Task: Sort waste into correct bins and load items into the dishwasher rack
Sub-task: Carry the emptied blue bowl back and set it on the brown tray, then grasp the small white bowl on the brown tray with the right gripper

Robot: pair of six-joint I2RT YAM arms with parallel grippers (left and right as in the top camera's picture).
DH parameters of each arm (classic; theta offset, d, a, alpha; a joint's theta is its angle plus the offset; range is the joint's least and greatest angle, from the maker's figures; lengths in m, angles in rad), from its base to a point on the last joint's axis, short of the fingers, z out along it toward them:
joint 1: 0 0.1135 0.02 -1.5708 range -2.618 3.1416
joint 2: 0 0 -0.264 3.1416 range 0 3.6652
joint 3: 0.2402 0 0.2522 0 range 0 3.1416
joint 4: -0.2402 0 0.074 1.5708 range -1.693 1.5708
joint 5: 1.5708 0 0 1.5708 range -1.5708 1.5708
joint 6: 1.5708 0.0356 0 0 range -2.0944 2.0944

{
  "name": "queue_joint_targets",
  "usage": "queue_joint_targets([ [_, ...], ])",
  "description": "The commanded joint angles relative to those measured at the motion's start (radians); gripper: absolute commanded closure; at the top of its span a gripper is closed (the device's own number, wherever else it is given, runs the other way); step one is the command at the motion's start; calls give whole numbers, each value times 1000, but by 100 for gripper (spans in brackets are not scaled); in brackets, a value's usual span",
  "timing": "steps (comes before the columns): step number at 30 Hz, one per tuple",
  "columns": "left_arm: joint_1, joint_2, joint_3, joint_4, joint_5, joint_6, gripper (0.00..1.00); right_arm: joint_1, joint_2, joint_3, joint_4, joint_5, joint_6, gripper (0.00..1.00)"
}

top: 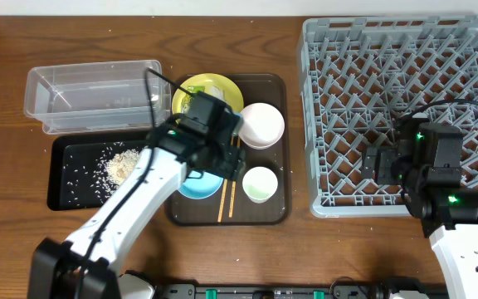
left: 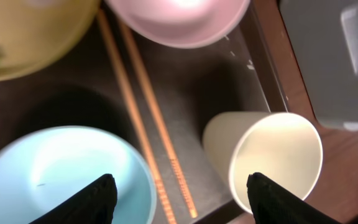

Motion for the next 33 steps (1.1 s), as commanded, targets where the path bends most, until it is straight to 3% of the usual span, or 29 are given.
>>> queue_joint_targets([
  [1,-37,64,-18,-2,17,-11,30,13,-3,21,-2,6,3,1],
  [3,-53,101,-18,7,17,-22,32,13,-3,21,-4,6,3,1],
  [5,-66,145,-18,22,17,-24,40,13,-3,21,-4,6,3,1],
  [9,-74,203,-18,28,18,-56,80,13,-3,21,-6,6,3,1],
  [11,-74,207,-18,28,17,-58,93,13,-3,21,-9,6,3,1],
  [18,-31,87,-3,28,81,-69,94,13,-3,21,26,7,3,1],
  [24,174,-25,-3,88,333,-122,94,13,1,21,149,-38,61,1],
  [30,380,33,-3,329,836,-253,94,16,69,21,235,-542,22,1],
  [33,412,95,-3,440,1004,-343,94,27,145,20,278,-825,-18,1],
])
